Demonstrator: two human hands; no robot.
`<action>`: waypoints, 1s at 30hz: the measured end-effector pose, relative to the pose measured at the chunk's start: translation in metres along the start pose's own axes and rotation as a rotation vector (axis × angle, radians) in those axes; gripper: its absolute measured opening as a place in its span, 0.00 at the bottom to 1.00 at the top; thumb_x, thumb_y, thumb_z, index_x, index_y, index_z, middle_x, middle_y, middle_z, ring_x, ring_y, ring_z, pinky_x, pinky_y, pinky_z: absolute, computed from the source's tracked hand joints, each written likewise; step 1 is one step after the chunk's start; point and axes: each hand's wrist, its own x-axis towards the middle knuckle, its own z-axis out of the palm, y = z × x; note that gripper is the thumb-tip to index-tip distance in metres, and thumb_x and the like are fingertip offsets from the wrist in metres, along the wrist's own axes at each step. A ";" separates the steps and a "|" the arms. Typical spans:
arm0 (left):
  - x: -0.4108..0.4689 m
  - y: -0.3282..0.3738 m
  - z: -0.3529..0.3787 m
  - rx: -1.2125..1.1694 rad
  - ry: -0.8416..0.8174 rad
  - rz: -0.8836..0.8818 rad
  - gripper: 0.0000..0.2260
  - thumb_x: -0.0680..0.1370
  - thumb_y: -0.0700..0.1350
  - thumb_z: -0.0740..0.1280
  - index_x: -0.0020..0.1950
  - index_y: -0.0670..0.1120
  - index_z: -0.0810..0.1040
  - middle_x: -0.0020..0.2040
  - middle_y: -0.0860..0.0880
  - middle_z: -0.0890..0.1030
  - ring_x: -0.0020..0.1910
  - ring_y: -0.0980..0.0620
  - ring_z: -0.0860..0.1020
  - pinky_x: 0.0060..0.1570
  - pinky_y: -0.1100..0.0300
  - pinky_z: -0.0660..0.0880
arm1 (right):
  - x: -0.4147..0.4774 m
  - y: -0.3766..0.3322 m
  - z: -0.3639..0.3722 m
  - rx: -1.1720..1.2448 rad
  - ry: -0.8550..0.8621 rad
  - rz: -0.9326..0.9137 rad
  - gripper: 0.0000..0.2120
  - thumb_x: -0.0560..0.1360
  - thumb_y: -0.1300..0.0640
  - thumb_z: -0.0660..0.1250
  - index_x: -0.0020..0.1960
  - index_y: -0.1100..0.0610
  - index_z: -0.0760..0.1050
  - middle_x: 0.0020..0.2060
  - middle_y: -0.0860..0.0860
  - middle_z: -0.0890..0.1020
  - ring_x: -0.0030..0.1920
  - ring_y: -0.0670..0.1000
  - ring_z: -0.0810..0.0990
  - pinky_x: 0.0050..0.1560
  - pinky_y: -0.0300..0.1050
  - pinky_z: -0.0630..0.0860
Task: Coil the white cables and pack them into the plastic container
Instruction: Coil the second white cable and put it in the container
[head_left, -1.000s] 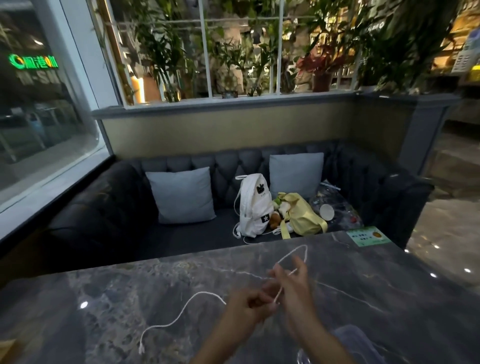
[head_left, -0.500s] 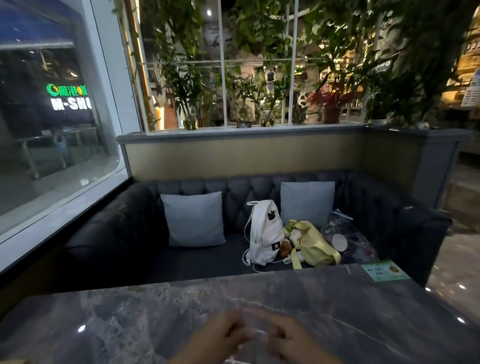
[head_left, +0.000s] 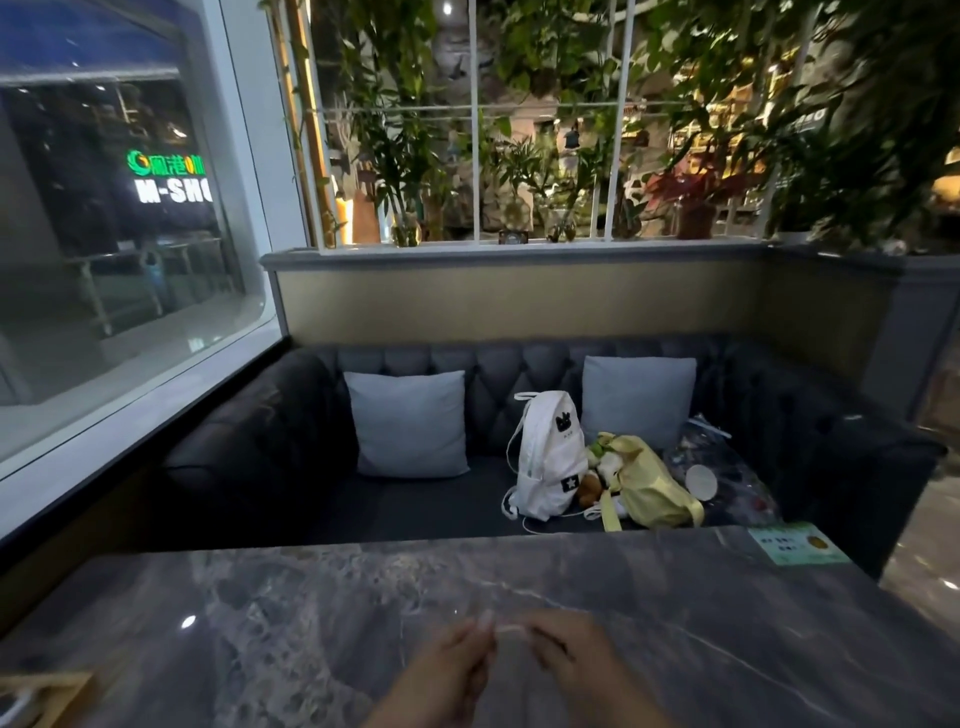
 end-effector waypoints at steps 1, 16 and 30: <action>-0.002 0.001 -0.005 -0.014 -0.025 -0.028 0.20 0.80 0.47 0.58 0.28 0.47 0.70 0.22 0.50 0.63 0.19 0.57 0.60 0.22 0.71 0.56 | 0.000 0.001 -0.004 0.036 0.058 0.038 0.09 0.76 0.63 0.63 0.52 0.61 0.79 0.43 0.52 0.81 0.39 0.39 0.74 0.41 0.25 0.65; -0.019 0.016 -0.027 0.111 0.000 -0.157 0.19 0.79 0.51 0.58 0.28 0.49 0.67 0.20 0.55 0.61 0.19 0.58 0.56 0.19 0.67 0.52 | 0.003 0.031 -0.027 -0.297 0.416 0.254 0.08 0.75 0.56 0.65 0.53 0.53 0.79 0.50 0.52 0.82 0.47 0.50 0.77 0.48 0.46 0.70; -0.027 0.022 -0.037 -0.040 -0.121 -0.025 0.19 0.79 0.52 0.57 0.28 0.51 0.69 0.22 0.56 0.59 0.20 0.58 0.55 0.18 0.68 0.56 | 0.013 -0.019 0.004 -0.171 0.258 -0.111 0.08 0.76 0.63 0.62 0.49 0.65 0.79 0.45 0.62 0.82 0.46 0.59 0.80 0.48 0.48 0.71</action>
